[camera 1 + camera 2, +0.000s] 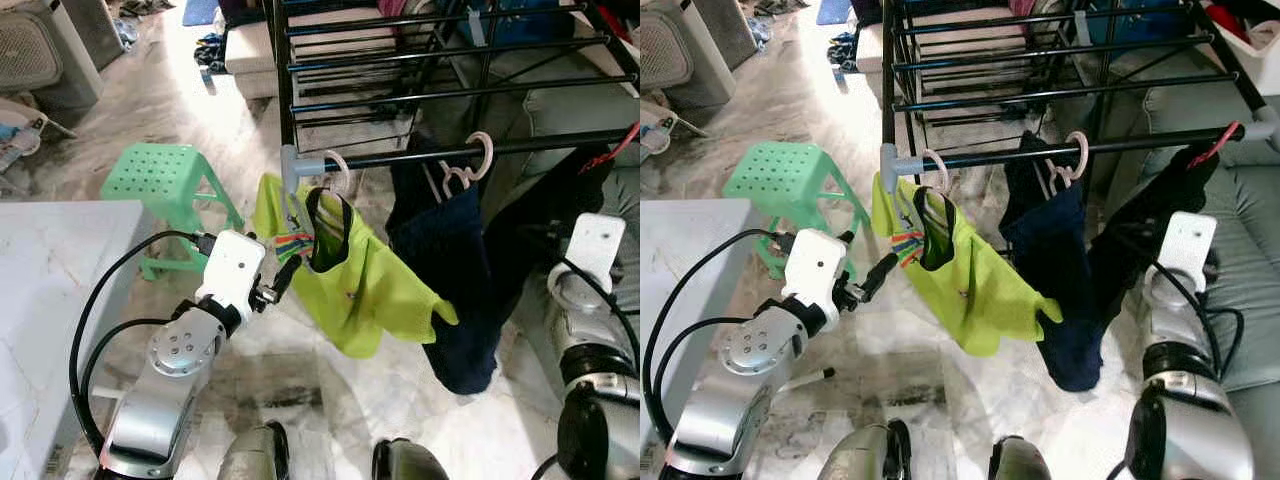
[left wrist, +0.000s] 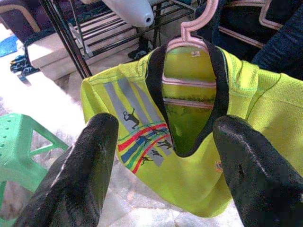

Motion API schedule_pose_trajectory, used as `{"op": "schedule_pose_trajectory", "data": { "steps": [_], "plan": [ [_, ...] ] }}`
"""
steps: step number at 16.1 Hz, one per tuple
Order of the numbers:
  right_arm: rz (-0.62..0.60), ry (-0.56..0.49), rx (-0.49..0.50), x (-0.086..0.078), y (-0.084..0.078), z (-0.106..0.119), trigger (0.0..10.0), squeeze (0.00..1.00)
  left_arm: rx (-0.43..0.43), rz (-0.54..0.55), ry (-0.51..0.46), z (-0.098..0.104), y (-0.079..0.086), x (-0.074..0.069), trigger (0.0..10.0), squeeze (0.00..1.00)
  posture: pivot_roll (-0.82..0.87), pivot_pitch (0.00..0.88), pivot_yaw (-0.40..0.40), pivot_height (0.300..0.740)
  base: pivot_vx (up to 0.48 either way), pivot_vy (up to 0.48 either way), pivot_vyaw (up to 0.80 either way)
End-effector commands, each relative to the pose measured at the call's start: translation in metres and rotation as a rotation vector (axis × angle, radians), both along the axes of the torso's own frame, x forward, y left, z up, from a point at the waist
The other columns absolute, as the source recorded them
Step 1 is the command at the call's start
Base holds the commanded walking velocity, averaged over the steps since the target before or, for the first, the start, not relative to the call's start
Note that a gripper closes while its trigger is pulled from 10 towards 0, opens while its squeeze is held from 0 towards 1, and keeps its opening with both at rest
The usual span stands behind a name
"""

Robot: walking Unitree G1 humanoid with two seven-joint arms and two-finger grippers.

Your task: Hang hanger

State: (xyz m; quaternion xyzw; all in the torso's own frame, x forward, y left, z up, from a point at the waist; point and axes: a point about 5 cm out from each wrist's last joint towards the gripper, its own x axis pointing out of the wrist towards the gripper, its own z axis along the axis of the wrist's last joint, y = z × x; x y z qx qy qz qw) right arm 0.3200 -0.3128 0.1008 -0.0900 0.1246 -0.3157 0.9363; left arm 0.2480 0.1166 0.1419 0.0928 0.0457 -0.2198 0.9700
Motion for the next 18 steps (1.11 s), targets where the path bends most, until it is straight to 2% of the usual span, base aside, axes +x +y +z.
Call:
{"op": "schedule_pose_trajectory", "data": {
  "steps": [1, 5, 7, 9, 10, 12, 14, 15, 16, 18],
  "plan": [
    [0.002, -0.025, -0.008, -0.006, 0.008, -0.004, 10.0, 1.0, 0.002, -0.002, -0.013, 0.005, 0.001, -0.001, 10.0, 0.0, 0.1, 0.161, 0.069, 0.74, 0.0, 0.0, 0.0],
    [-0.006, -0.044, -0.068, -0.031, 0.018, -0.016, 10.0, 1.0, -0.019, -0.008, -0.003, 0.002, 0.002, 0.004, 10.0, 0.0, 0.07, 0.149, 0.065, 0.74, 0.0, 0.0, 0.0],
    [0.002, -0.106, -0.147, -0.037, 0.019, -0.002, 10.0, 1.0, -0.029, -0.008, -0.017, 0.003, -0.002, 0.007, 10.0, 0.0, 0.06, 0.133, 0.062, 0.74, 0.0, 0.0, 0.0],
    [0.1, -0.195, -0.21, -0.029, 0.032, 0.02, 10.0, 1.0, -0.042, 0.0, -0.018, 0.002, -0.005, 0.01, 10.0, 0.0, 0.04, 0.125, 0.06, 0.74, 0.0, 0.0, 0.0],
    [0.205, -0.226, -0.187, -0.014, 0.044, 0.029, 10.0, 1.0, -0.048, -0.003, -0.018, 0.0, -0.009, 0.01, 10.0, 0.0, 0.03, 0.121, 0.053, 0.74, 0.0, 0.0, 0.0],
    [0.255, -0.245, -0.213, -0.003, 0.049, 0.04, 10.0, 1.0, -0.054, -0.002, -0.023, 0.001, -0.011, 0.012, 10.0, 0.0, 0.04, 0.124, 0.042, 0.74, 0.0, 0.0, 0.0],
    [0.268, -0.221, -0.16, 0.006, 0.05, 0.04, 10.0, 1.0, -0.059, 0.008, -0.026, 0.001, -0.011, 0.013, 10.0, 0.0, 0.04, 0.116, 0.034, 0.74, 0.0, 0.0, 0.0],
    [0.284, -0.207, -0.165, 0.009, 0.051, 0.041, 10.0, 1.0, -0.061, 0.011, -0.028, 0.001, -0.011, 0.014, 10.0, 0.0, 0.04, 0.117, 0.033, 0.74, 0.0, 0.0, 0.0],
    [0.252, -0.16, -0.12, 0.013, 0.047, 0.035, 10.0, 1.0, -0.06, 0.012, -0.027, 0.0, -0.01, 0.013, 10.0, 0.0, 0.04, 0.116, 0.032, 0.74, 0.0, 0.0, 0.0],
    [0.176, -0.136, -0.097, 0.011, 0.037, 0.03, 10.0, 1.0, -0.055, 0.009, -0.021, -0.002, -0.011, 0.012, 10.0, 0.0, 0.04, 0.119, 0.031, 0.74, 0.0, 0.0, 0.0]
  ]
}}
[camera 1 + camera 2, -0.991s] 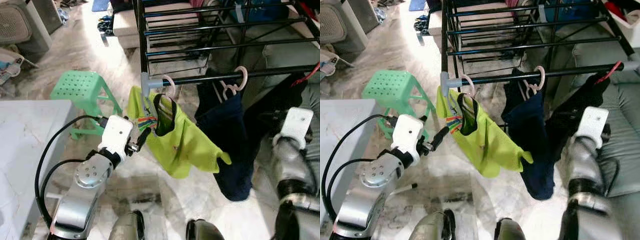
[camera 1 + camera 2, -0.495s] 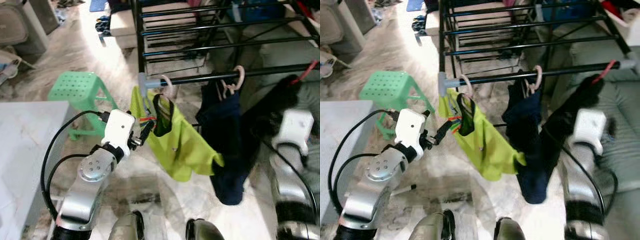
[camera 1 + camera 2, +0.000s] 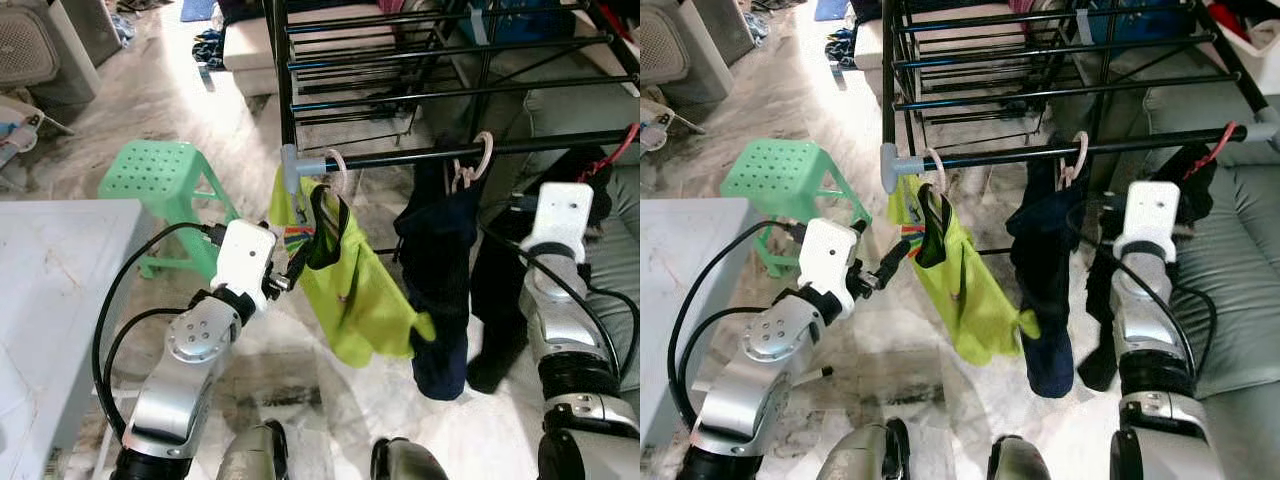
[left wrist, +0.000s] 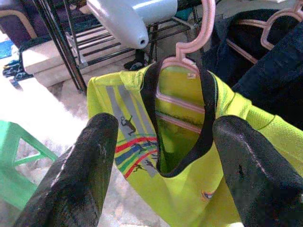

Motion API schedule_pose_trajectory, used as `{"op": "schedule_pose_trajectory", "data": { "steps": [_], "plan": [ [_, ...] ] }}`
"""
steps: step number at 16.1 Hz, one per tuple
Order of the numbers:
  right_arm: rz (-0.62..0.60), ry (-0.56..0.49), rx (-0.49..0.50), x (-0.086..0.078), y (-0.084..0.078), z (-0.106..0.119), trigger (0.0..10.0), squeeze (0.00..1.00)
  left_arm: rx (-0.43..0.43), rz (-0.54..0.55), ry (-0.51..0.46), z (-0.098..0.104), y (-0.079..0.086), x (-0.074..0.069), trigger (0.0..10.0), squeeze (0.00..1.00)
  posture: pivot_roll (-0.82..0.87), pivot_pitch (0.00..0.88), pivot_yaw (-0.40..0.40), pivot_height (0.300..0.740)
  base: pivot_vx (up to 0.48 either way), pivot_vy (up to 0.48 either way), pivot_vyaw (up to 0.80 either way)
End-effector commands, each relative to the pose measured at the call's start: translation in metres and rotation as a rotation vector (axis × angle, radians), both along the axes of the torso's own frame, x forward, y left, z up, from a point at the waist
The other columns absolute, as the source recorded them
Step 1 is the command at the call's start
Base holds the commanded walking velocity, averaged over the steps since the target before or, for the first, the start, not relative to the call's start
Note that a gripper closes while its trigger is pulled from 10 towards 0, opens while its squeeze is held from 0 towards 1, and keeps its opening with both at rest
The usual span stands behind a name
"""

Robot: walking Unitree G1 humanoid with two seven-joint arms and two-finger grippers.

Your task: Hang hanger

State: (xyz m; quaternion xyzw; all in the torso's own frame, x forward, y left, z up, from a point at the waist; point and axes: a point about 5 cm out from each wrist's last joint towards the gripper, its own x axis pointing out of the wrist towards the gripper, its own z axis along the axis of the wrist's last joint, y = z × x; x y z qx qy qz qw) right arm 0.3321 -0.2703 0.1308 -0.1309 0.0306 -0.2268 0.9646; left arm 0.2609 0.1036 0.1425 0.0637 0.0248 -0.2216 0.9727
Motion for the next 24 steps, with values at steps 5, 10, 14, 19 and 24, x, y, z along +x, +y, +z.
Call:
{"op": "schedule_pose_trajectory", "data": {
  "steps": [5, 10, 14, 19, 24],
  "plan": [
    [-0.139, 0.094, 0.019, -0.01, -0.025, -0.016, 10.0, 0.36, 0.026, -0.004, 0.013, -0.005, 0.002, -0.001, 10.0, 0.0, 0.04, 0.127, 0.04, 0.74, 0.0, 0.0, 0.0],
    [-0.167, 0.277, 0.189, -0.019, -0.036, -0.052, 10.0, 0.0, 0.048, -0.019, 0.017, -0.006, 0.002, -0.005, 10.0, 0.0, 0.06, 0.136, 0.048, 0.74, 0.0, 0.0, 0.0],
    [-0.166, 0.266, 0.167, -0.01, -0.053, -0.035, 0.0, 0.0, 0.066, -0.037, 0.023, -0.007, 0.001, -0.011, 10.0, 0.0, 0.08, 0.135, 0.053, 0.74, 0.0, 0.0, 0.0],
    [-0.099, 0.28, 0.185, 0.001, -0.061, -0.017, 0.0, 0.0, 0.089, -0.03, 0.027, -0.008, 0.006, -0.011, 10.0, 0.0, 0.09, 0.132, 0.05, 0.74, 0.0, 0.0, 0.0],
    [-0.097, 0.313, 0.245, -0.004, -0.064, -0.025, 0.0, 0.0, 0.123, -0.05, 0.04, -0.011, 0.003, -0.011, 10.0, 0.0, 0.09, 0.123, 0.049, 0.74, 0.0, 0.0, 0.0]
  ]
}}
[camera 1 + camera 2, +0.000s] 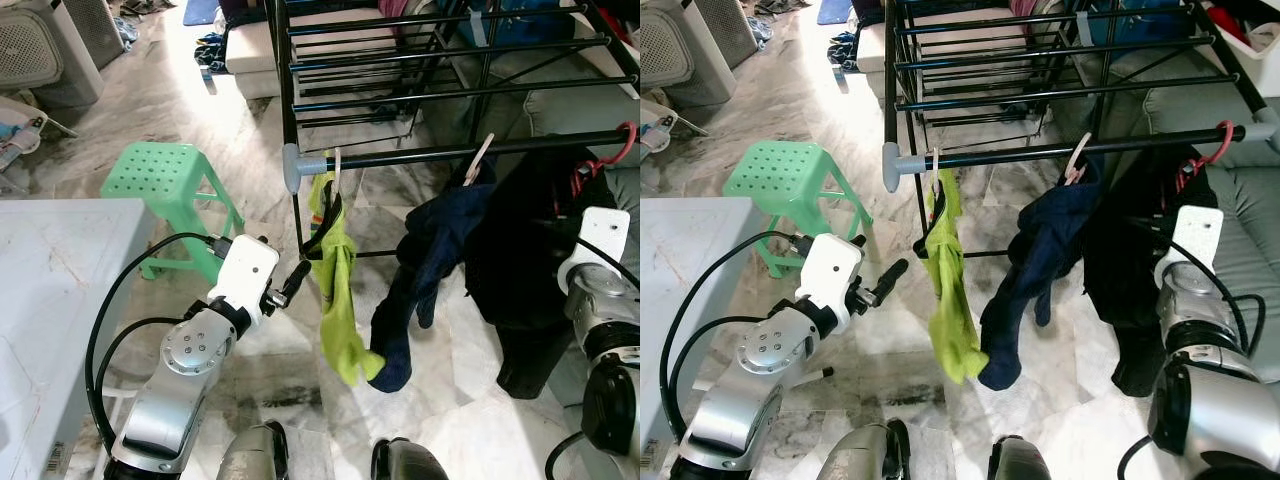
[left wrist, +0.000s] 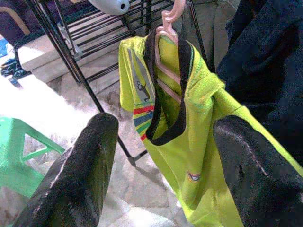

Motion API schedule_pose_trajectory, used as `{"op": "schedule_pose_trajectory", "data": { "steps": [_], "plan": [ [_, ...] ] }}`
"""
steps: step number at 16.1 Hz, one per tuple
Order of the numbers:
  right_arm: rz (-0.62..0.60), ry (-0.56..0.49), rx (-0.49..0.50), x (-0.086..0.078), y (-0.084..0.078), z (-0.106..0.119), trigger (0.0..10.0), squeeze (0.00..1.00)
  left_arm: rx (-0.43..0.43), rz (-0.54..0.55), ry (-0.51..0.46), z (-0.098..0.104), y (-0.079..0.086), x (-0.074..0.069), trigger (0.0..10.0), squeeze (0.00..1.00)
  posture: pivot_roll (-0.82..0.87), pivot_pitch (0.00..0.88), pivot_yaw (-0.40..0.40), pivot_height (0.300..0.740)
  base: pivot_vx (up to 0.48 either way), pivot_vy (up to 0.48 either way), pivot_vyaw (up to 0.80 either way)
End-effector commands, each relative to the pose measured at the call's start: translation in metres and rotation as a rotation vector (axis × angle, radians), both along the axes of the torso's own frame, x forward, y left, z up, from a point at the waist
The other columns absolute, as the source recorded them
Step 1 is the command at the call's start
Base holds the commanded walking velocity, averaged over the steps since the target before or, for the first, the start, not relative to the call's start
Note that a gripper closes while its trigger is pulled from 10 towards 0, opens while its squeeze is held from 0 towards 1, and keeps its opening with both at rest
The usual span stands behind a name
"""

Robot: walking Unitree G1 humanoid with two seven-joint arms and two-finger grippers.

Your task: Hang hanger

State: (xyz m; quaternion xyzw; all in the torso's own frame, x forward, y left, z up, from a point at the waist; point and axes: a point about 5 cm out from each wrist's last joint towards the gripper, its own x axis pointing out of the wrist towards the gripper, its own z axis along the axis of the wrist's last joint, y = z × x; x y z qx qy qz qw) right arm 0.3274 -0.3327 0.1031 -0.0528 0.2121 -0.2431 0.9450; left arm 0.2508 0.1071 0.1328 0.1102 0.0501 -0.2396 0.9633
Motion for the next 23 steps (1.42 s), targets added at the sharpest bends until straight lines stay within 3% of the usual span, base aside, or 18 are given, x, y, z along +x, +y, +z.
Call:
{"op": "schedule_pose_trajectory", "data": {
  "steps": [1, 4, 8, 10, 15, 16, 19, 21, 23],
  "plan": [
    [-0.004, 0.003, 0.019, 0.0, -0.002, 0.002, 0.0, 0.0, 0.024, -0.011, 0.009, -0.001, 0.0, -0.001, 10.0, 0.0, 0.09, 0.123, 0.049, 0.74, 0.0, 0.0, 0.0],
    [0.002, 0.013, 0.016, 0.0, -0.002, 0.002, 0.0, 0.0, 0.025, -0.007, 0.011, -0.002, 0.001, 0.0, 10.0, 0.0, 0.08, 0.122, 0.046, 0.74, 0.0, 0.0, 0.0],
    [-0.008, -0.012, -0.008, 0.0, -0.007, 0.005, 0.0, 0.0, -0.007, -0.092, 0.04, -0.002, -0.005, -0.006, 10.0, 0.0, 0.07, 0.112, 0.043, 0.74, 0.0, 0.0, 0.0],
    [-0.028, -0.053, -0.026, -0.001, -0.008, 0.008, 0.0, 0.0, 0.011, -0.157, 0.046, -0.005, -0.007, -0.011, 10.0, 0.0, 0.06, 0.094, 0.039, 0.74, 0.0, 0.0, 0.0],
    [-0.015, -0.181, -0.037, -0.007, 0.004, -0.002, 0.0, 0.0, -0.002, -0.16, 0.048, -0.012, -0.01, -0.01, 10.0, 0.0, 0.03, 0.031, 0.029, 0.74, 0.0, 0.0, 0.0],
    [0.01, -0.214, -0.076, -0.009, 0.006, 0.0, 0.0, 0.0, 0.001, -0.18, 0.043, -0.013, -0.011, -0.01, 10.0, 0.0, 0.02, 0.017, 0.028, 0.74, 0.0, 0.0, 0.0],
    [0.046, -0.342, -0.112, -0.02, 0.014, 0.008, 0.0, 0.0, 0.0, -0.174, 0.033, -0.015, -0.011, -0.004, 10.0, 0.0, -0.01, 0.0, 0.029, 0.74, 0.0, 0.0, 0.0],
    [0.086, -0.449, -0.175, -0.043, 0.03, 0.015, 0.0, 0.0, -0.044, -0.143, 0.013, -0.012, -0.014, 0.002, 10.0, 0.0, -0.03, 0.0, 0.024, 0.74, 0.0, 0.0, 0.0],
    [0.101, -0.476, -0.195, -0.055, 0.04, 0.018, 0.0, 0.0, -0.061, -0.133, 0.002, -0.011, -0.017, 0.003, 10.0, 0.0, -0.03, 0.0, 0.024, 0.74, 0.0, 0.0, 0.0]
  ]
}}
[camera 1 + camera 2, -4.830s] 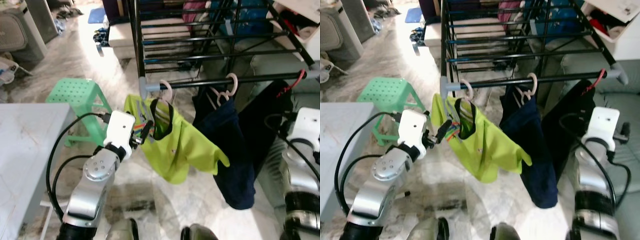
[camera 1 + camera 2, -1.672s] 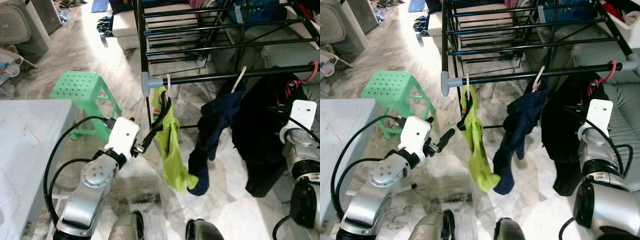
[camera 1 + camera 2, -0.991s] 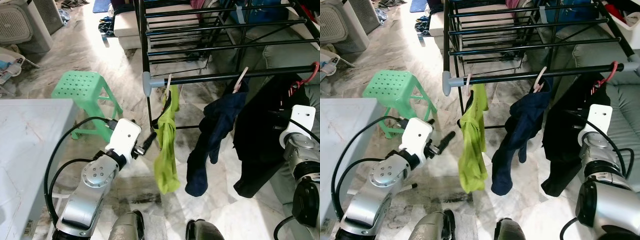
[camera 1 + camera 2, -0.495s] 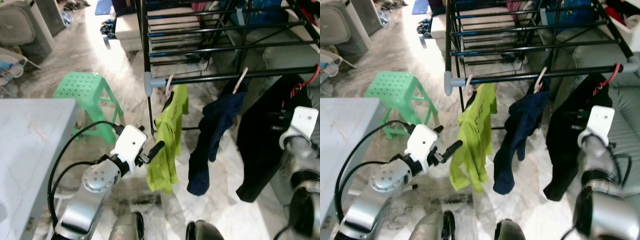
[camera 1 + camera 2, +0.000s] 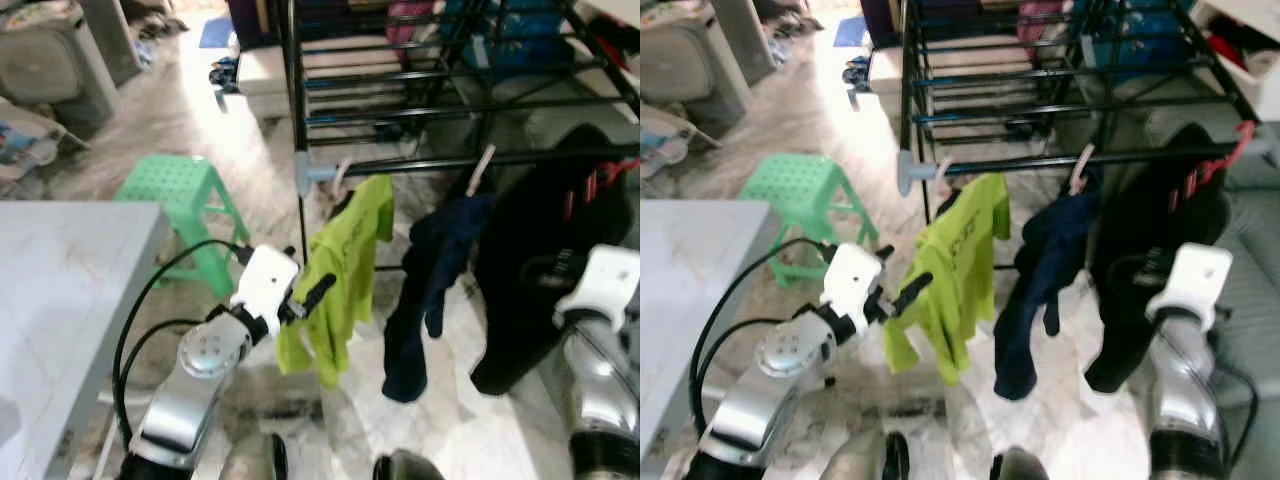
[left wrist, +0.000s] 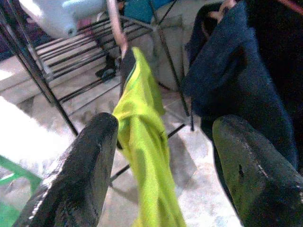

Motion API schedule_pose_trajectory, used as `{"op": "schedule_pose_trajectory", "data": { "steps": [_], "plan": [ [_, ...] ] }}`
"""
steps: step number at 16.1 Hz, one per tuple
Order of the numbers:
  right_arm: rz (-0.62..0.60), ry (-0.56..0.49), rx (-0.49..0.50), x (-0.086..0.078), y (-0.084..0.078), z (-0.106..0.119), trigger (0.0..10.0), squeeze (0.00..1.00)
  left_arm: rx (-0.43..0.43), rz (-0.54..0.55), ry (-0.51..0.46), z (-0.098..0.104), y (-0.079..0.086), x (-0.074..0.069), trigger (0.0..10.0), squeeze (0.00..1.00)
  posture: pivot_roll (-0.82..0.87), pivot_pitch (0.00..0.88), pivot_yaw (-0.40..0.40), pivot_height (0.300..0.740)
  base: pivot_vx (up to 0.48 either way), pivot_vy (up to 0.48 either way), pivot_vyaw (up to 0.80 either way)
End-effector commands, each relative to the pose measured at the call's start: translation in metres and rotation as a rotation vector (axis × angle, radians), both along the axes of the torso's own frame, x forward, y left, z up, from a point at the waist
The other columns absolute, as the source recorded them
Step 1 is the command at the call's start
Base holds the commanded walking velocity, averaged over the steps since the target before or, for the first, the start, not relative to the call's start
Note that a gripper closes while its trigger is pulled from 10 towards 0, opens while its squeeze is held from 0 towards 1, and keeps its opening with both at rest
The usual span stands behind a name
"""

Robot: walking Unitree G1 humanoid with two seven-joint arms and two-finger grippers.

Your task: Hang hanger

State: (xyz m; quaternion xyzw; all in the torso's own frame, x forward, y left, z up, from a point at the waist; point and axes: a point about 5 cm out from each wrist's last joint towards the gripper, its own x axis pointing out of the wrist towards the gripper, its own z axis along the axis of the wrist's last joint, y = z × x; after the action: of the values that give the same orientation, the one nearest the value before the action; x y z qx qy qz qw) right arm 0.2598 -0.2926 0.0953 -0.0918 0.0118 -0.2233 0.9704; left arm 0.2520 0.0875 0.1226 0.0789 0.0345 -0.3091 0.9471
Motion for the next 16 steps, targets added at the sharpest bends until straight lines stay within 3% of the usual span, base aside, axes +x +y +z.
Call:
{"op": "schedule_pose_trajectory", "data": {
  "steps": [1, 2, 3, 7, 10, 12, 16],
  "plan": [
    [0.026, -0.1, -0.055, 0.003, 0.012, 0.025, 0.0, 0.0, -0.003, 0.018, -0.001, -0.001, 0.002, 0.001, 10.0, 0.0, -0.04, 0.0, 0.026, 0.74, 0.0, 0.0, 0.0],
    [0.027, -0.089, -0.044, -0.006, 0.021, 0.022, 3.5, 0.0, -0.013, 0.026, -0.014, 0.001, 0.001, 0.002, 10.0, 0.0, -0.05, 0.0, 0.03, 0.74, 0.0, 0.0, 0.0],
    [0.039, -0.065, -0.04, -0.011, 0.028, 0.018, 10.0, 0.0, -0.023, 0.028, -0.016, 0.002, 0.002, 0.002, 10.0, 0.0, -0.05, 0.0, 0.03, 0.74, 0.0, 0.0, 0.0],
    [-0.004, 0.114, 0.105, -0.04, 0.055, -0.015, 10.0, 0.0, -0.022, 0.039, -0.019, 0.002, 0.005, 0.006, 10.0, 0.0, -0.05, 0.0, 0.039, 0.74, 0.0, 0.0, 0.0],
    [-0.021, 0.14, 0.182, -0.036, 0.058, -0.019, 10.0, 0.0, -0.023, 0.036, -0.021, 0.002, 0.003, 0.007, 10.0, 0.0, -0.05, 0.0, 0.04, 0.74, -0.306, 0.0, 0.0],
    [-0.025, 0.159, 0.14, -0.031, 0.057, -0.016, 10.0, 0.0, -0.022, 0.036, -0.021, 0.002, 0.003, 0.006, 10.0, 0.0, -0.05, 0.0, 0.038, 0.74, -0.322, 0.0, 0.0],
    [-0.03, 0.16, 0.178, -0.023, 0.062, -0.017, 10.0, 0.0, -0.016, 0.04, -0.02, 0.001, 0.003, 0.006, 10.0, 0.0, -0.04, 0.0, 0.027, 0.74, -0.322, 0.0, 0.0]
  ]
}}
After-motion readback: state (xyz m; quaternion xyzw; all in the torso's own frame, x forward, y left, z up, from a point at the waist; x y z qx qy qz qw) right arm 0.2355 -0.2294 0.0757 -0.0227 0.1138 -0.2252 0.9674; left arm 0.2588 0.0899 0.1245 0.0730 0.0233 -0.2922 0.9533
